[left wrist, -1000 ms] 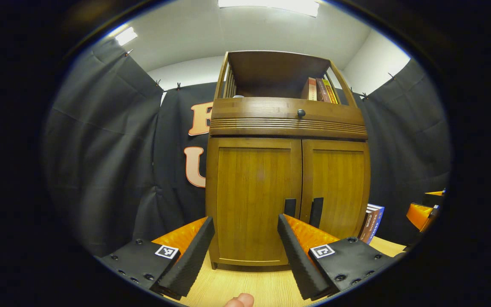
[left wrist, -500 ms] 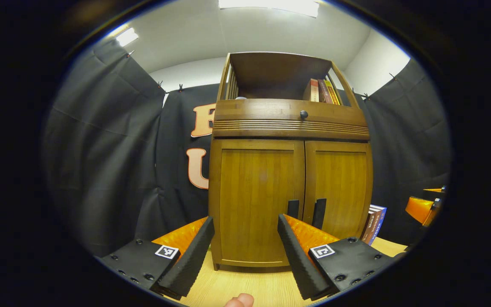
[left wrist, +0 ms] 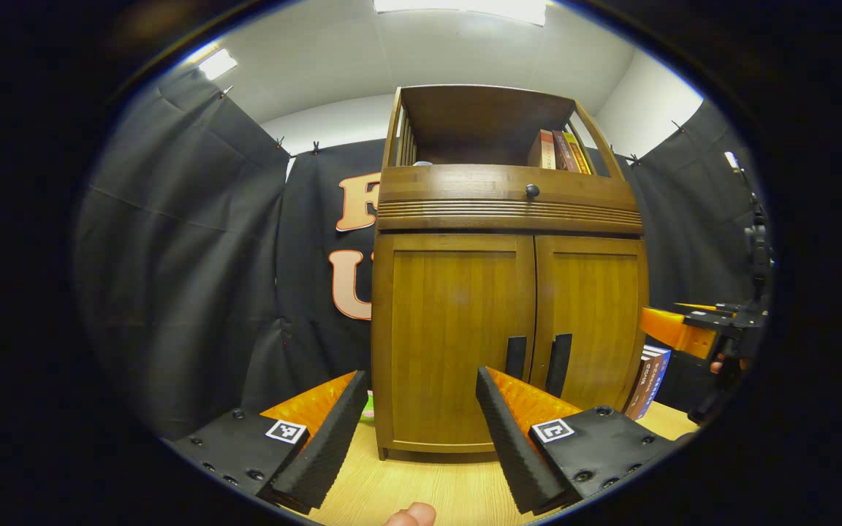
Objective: Open the right door of the double-door shoe cabinet with the right hand, and open the left door with the left hand.
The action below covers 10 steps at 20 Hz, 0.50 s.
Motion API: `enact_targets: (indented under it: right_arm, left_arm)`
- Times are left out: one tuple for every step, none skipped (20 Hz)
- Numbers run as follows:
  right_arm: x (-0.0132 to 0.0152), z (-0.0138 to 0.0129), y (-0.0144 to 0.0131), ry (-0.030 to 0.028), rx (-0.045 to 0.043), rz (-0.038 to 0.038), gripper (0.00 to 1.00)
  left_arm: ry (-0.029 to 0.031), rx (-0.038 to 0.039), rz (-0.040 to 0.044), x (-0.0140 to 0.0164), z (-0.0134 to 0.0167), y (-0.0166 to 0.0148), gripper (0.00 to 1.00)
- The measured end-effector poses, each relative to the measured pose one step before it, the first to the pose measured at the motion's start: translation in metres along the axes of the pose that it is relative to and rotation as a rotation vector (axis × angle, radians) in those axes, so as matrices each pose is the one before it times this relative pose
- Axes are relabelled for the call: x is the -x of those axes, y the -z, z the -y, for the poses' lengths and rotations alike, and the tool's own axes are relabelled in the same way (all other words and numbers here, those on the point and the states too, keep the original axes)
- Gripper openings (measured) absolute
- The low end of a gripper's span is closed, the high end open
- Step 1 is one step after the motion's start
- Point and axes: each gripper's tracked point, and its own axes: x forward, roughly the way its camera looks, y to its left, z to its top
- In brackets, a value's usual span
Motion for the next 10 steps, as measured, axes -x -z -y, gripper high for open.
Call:
enact_targets:
  right_arm:
    - [-0.01736,-0.00377,0.00508,-0.0081,0.01904,-0.00023,0.93]
    - [-0.01395,-0.00314,0.00804,-0.00898,0.02299,-0.00497,0.93]
    - [-0.01332,-0.00499,0.00805,-0.01614,0.01493,-0.00206,0.93]
    - [-0.01243,-0.0059,0.00658,-0.00928,0.01135,-0.00859,0.93]
    - [-0.01185,-0.00534,0.00807,-0.00323,0.01244,-0.01104,0.93]
    - [-0.0121,-0.00357,0.00873,0.00369,0.01169,-0.01543,0.93]
    - [-0.00938,-0.00153,0.00975,0.00941,0.01149,-0.0202,0.93]
    - [-0.00992,0.00084,0.00941,0.01228,0.01452,-0.01531,0.94]
    - [-0.00861,0.00068,0.00799,0.01524,0.01587,-0.01353,0.94]
    - [-0.00767,-0.00136,0.00797,0.01152,0.0132,-0.01372,0.94]
  left_arm:
    - [-0.00365,0.00579,-0.00332,0.00196,-0.00189,0.00004,0.99]
    - [-0.00267,0.00703,-0.00248,0.00224,-0.00148,0.00118,0.96]
    - [-0.00468,0.00548,-0.00253,0.00217,-0.00205,0.00025,0.96]
    - [-0.00439,0.00432,-0.0013,0.00192,-0.00251,-0.00086,0.98]
    - [-0.00392,0.00205,0.00078,0.00162,-0.0024,-0.001,0.99]
    - [-0.0068,0.00014,0.00234,0.00251,-0.0029,-0.00006,0.96]
    - [-0.00683,-0.00041,0.00173,0.00269,-0.00339,-0.00073,0.96]
    - [-0.00367,-0.00083,0.00107,0.00231,-0.00354,-0.00106,0.96]
    - [-0.00508,-0.00296,0.00159,0.00101,-0.00331,-0.00209,0.96]
    - [-0.00708,-0.00482,0.00429,-0.00005,-0.0042,-0.00271,0.96]
